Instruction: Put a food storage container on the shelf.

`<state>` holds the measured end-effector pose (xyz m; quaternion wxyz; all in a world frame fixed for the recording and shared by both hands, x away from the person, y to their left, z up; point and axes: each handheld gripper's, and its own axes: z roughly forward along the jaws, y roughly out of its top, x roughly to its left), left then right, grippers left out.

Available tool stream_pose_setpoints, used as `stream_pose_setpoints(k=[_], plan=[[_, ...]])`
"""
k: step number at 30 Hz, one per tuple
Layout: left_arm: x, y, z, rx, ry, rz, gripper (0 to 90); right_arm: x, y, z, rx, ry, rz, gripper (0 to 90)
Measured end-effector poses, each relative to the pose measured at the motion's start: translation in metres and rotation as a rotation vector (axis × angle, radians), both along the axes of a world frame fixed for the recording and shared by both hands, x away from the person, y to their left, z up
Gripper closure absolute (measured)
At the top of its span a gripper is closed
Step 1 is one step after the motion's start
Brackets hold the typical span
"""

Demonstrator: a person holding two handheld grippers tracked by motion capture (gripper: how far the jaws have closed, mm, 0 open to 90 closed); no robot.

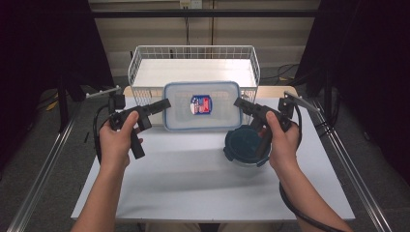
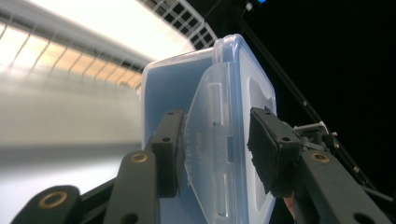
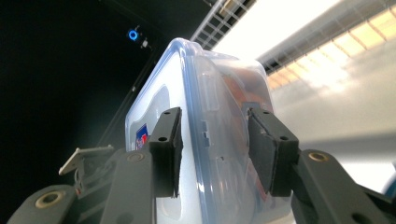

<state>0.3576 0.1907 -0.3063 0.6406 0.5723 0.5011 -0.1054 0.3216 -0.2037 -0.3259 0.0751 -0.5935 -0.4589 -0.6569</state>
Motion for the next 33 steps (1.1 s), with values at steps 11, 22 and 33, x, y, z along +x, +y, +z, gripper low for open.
stream_pose_setpoints(k=[11, 22, 33], plan=[[0.058, -0.002, 0.023, -0.051, 0.007, 0.057, 56.9, 0.052, 0.008, 0.030, 0.017, -0.013, -0.088, 56.7], [0.105, -0.006, 0.022, -0.047, 0.040, 0.129, 55.7, 0.092, 0.018, 0.034, 0.013, 0.052, -0.140, 56.0], [0.132, -0.015, 0.012, -0.013, 0.088, 0.197, 53.5, 0.123, 0.023, 0.022, -0.011, 0.099, -0.197, 54.0]])
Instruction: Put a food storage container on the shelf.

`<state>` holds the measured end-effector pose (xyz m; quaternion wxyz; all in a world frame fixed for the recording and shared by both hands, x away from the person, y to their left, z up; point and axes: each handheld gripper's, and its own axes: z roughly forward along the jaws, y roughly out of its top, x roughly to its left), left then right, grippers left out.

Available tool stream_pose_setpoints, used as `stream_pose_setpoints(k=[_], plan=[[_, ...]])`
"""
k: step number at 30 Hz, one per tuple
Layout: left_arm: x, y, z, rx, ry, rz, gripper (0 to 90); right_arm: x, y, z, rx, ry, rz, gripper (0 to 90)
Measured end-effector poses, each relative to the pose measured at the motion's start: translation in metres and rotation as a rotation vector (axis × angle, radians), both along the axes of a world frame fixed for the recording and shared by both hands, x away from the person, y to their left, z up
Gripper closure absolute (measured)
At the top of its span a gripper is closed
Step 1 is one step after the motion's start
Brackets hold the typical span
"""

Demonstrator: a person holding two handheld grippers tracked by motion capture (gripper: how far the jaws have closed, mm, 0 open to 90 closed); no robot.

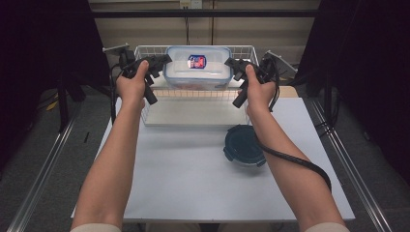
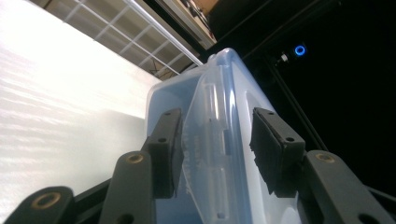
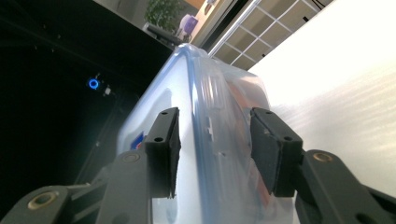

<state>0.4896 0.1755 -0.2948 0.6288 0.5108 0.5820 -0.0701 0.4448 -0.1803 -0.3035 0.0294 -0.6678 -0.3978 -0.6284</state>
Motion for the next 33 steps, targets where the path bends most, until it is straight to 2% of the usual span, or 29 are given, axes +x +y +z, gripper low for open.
stream_pose_setpoints(k=[2, 3, 4, 6, 8, 9, 10, 12, 16, 17, 18, 19, 24, 27, 30, 31, 33], plan=[[0.005, 0.000, -0.004, 0.010, -0.002, 0.005, 52.4, 0.002, 0.001, 0.000, -0.004, -0.006, 0.004, 52.7], [0.006, 0.000, -0.005, 0.016, -0.007, 0.014, 52.4, 0.006, 0.003, -0.001, -0.005, -0.018, -0.001, 48.2], [0.005, 0.001, -0.005, 0.043, -0.023, 0.026, 53.4, 0.007, 0.003, -0.001, -0.009, -0.027, -0.005, 44.9], [0.001, 0.004, -0.003, 0.053, -0.061, 0.022, 52.6, 0.009, 0.003, -0.001, -0.044, -0.056, -0.021, 43.1], [-0.004, 0.007, 0.002, 0.075, -0.089, 0.037, 47.6, 0.007, 0.000, -0.001, -0.044, -0.095, -0.024, 41.6], [-0.007, 0.011, 0.003, 0.081, -0.095, 0.023, 47.0, 0.004, -0.002, -0.001, -0.063, -0.104, -0.015, 40.5], [-0.010, 0.011, 0.004, 0.068, -0.095, 0.029, 46.4, 0.001, -0.004, -0.001, -0.080, -0.113, -0.018, 40.5], [-0.017, 0.015, 0.005, 0.092, -0.103, 0.009, 45.8, -0.006, -0.007, 0.000, -0.092, -0.125, 0.000, 41.3], [-0.033, 0.017, -0.001, 0.111, -0.104, -0.003, 45.3, -0.027, -0.011, 0.003, -0.122, -0.144, 0.039, 44.7], [-0.037, 0.018, -0.002, 0.115, -0.108, -0.004, 45.6, -0.032, -0.011, 0.002, -0.125, -0.147, 0.045, 47.2], [-0.041, 0.018, -0.004, 0.122, -0.106, -0.013, 47.6, -0.040, -0.011, -0.001, -0.125, -0.135, 0.071, 53.6], [-0.044, 0.018, -0.005, 0.111, -0.103, -0.015, 47.6, -0.040, -0.011, -0.001, -0.125, -0.135, 0.071, 53.6], [-0.056, 0.013, -0.007, 0.125, -0.092, -0.041, 61.8, -0.049, -0.005, -0.015, -0.153, -0.100, 0.121, 70.0], [-0.057, 0.009, -0.010, 0.140, -0.073, -0.061, 72.8, -0.051, 0.001, -0.021, -0.176, -0.080, 0.152, 76.6], [-0.056, 0.007, -0.014, 0.127, -0.061, -0.063, 82.3, -0.049, 0.003, -0.022, -0.199, -0.084, 0.149, 81.4], [-0.057, 0.005, -0.014, 0.132, -0.062, -0.051, 85.2, -0.048, 0.002, -0.022, -0.203, -0.083, 0.150, 83.0], [-0.057, 0.003, -0.014, 0.136, -0.060, -0.062, 88.6, -0.046, 0.001, -0.021, -0.217, -0.088, 0.147, 87.2]])
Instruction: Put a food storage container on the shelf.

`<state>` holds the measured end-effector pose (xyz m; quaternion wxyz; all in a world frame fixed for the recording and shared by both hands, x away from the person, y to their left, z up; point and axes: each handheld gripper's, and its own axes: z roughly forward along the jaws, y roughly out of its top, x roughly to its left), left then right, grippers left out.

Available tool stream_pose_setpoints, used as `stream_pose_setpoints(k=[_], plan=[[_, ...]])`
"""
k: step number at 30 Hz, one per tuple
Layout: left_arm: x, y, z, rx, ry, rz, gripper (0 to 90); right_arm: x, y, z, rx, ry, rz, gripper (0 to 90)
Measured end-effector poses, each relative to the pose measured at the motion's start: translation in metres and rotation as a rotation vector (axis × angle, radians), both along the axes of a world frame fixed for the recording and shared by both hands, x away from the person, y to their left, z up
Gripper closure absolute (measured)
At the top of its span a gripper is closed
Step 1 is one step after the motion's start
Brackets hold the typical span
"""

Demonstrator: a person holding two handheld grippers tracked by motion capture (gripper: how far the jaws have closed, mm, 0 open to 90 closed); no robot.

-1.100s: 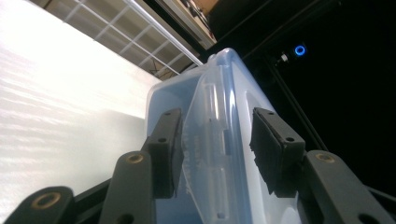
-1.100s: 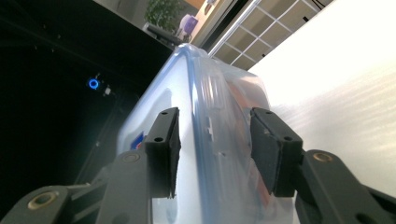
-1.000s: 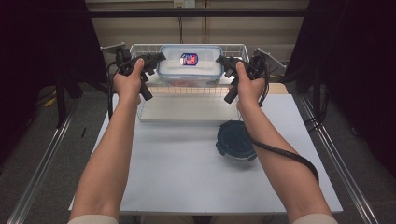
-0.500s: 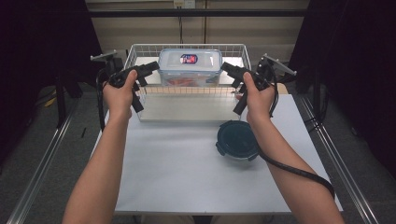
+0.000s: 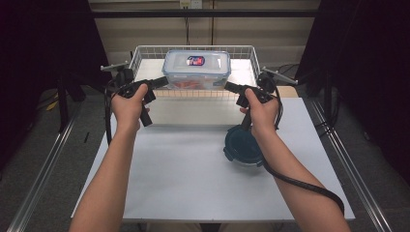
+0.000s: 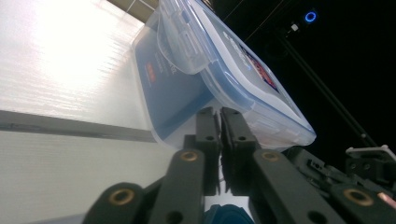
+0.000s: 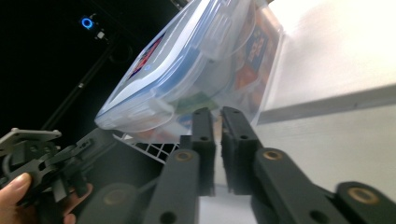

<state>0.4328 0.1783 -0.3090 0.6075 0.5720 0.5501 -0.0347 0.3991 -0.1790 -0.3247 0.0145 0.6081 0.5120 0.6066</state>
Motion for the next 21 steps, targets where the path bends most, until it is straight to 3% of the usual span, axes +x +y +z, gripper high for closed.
stream_pose_setpoints(k=[6, 12, 16, 21], plan=[[0.002, -0.008, -0.002, 0.009, 0.006, -0.011, 90.0, 0.010, 0.000, -0.001, -0.018, 0.000, -0.003, 90.0], [0.004, -0.011, -0.004, 0.006, 0.005, 0.010, 90.0, 0.016, 0.000, -0.001, -0.020, -0.001, -0.005, 90.0], [0.004, -0.014, -0.005, -0.001, 0.009, -0.010, 90.0, 0.013, 0.004, -0.003, -0.048, -0.005, 0.016, 90.0], [0.005, -0.017, -0.005, 0.002, 0.009, -0.012, 90.0, 0.012, 0.007, -0.004, -0.027, 0.002, 0.035, 90.0]])
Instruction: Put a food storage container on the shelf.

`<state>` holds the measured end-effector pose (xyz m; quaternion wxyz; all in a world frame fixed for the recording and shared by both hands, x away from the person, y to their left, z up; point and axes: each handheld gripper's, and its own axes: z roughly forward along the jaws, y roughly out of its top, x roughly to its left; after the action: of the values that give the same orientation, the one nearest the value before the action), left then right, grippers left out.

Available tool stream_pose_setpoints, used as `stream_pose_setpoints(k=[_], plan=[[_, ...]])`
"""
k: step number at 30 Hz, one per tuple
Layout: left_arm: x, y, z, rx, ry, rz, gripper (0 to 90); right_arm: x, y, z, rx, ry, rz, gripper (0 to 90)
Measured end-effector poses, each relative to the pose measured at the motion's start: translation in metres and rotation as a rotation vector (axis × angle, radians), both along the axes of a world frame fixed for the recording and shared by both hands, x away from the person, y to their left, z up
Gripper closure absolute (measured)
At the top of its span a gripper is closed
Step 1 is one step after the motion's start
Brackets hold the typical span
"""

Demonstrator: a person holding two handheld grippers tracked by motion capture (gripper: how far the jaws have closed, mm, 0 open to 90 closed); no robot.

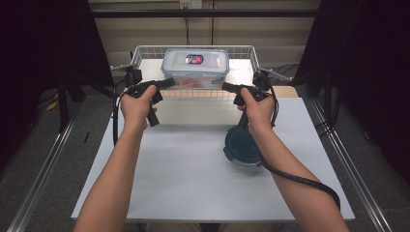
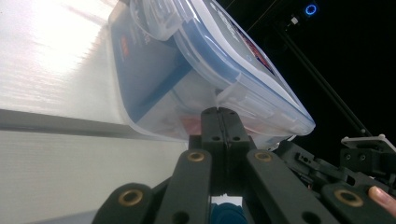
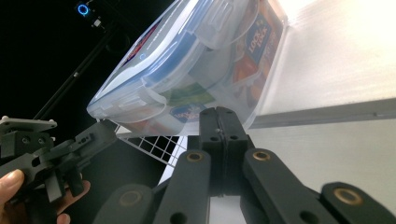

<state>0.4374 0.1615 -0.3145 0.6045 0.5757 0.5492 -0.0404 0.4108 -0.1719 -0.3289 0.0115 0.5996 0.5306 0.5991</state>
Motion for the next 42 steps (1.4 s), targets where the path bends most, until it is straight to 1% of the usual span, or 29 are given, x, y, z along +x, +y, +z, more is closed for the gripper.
stream_pose_setpoints(k=[1, 2, 3, 6, 9, 10, 12, 13, 16, 18, 22, 24, 26, 27, 28, 30, 32, 35, 37, 39, 40, 42], plan=[[0.000, -0.001, 0.000, -0.001, 0.000, 0.002, 90.0, 0.001, 0.000, 0.000, -0.006, -0.006, -0.001, 90.0], [0.001, -0.002, 0.000, -0.002, 0.003, 0.003, 90.0, 0.002, 0.000, 0.001, -0.001, -0.001, -0.004, 90.0], [0.001, -0.002, 0.001, 0.005, 0.001, -0.001, 90.0, 0.003, 0.000, 0.002, -0.002, -0.003, -0.010, 90.0], [0.003, -0.004, 0.001, 0.006, -0.002, 0.010, 90.0, 0.006, 0.002, 0.004, -0.008, -0.009, -0.010, 90.0], [0.006, -0.005, 0.000, -0.004, 0.003, 0.003, 90.0, 0.008, 0.005, 0.005, -0.004, -0.010, -0.007, 90.0], [0.006, -0.005, 0.000, 0.007, -0.002, 0.003, 90.0, 0.009, 0.005, 0.005, -0.007, -0.007, -0.008, 90.0], [0.007, -0.006, 0.000, 0.003, -0.002, 0.008, 90.0, 0.012, 0.006, 0.005, -0.004, -0.009, -0.009, 90.0], [0.008, -0.007, 0.000, 0.003, -0.002, 0.011, 90.0, 0.013, 0.006, 0.005, -0.011, -0.011, -0.010, 90.0], [0.009, -0.006, 0.000, 0.008, -0.003, 0.005, 90.0, 0.017, 0.008, 0.005, -0.006, -0.006, -0.011, 90.0], [0.010, -0.006, -0.001, 0.008, -0.002, 0.011, 90.0, 0.019, 0.009, 0.004, -0.010, -0.012, -0.016, 90.0], [0.010, -0.005, -0.001, 0.011, 0.002, 0.011, 88.9, 0.019, 0.011, 0.004, -0.014, -0.012, -0.010, 88.9], [0.009, -0.005, -0.002, 0.015, -0.002, -0.001, 87.1, 0.016, 0.011, 0.003, -0.012, -0.015, 0.002, 85.8], [0.007, -0.005, -0.002, 0.005, -0.003, -0.007, 85.3, 0.013, 0.009, 0.002, -0.011, -0.017, 0.002, 82.0], [0.006, -0.005, -0.003, 0.007, -0.002, -0.021, 83.2, 0.011, 0.008, 0.002, -0.019, -0.018, 0.003, 79.7], [0.005, -0.006, -0.003, 0.001, -0.004, -0.018, 80.7, 0.010, 0.007, 0.001, -0.014, -0.018, 0.005, 77.7], [0.002, -0.006, -0.006, 0.002, -0.010, -0.030, 74.5, 0.006, 0.004, 0.000, 0.000, -0.019, 0.015, 73.0], [-0.001, -0.006, -0.008, -0.003, -0.010, -0.043, 69.9, 0.002, 0.001, -0.001, 0.004, -0.032, 0.025, 69.3], [-0.006, -0.008, -0.012, 0.007, -0.006, -0.051, 62.3, -0.006, -0.003, -0.001, 0.017, -0.045, 0.041, 60.7], [-0.009, -0.009, -0.015, 0.008, -0.002, -0.070, 57.5, -0.011, -0.005, -0.001, 0.019, -0.054, 0.054, 55.6], [-0.013, -0.011, -0.017, 0.029, -0.017, -0.079, 53.4, -0.016, -0.008, -0.002, 0.014, -0.056, 0.059, 51.0], [-0.016, -0.012, -0.018, 0.030, -0.021, -0.080, 52.3, -0.019, -0.010, -0.003, 0.011, -0.061, 0.064, 49.2], [-0.020, -0.014, -0.021, 0.039, -0.021, -0.088, 48.7, -0.025, -0.013, -0.005, 0.008, -0.059, 0.077, 44.5]])
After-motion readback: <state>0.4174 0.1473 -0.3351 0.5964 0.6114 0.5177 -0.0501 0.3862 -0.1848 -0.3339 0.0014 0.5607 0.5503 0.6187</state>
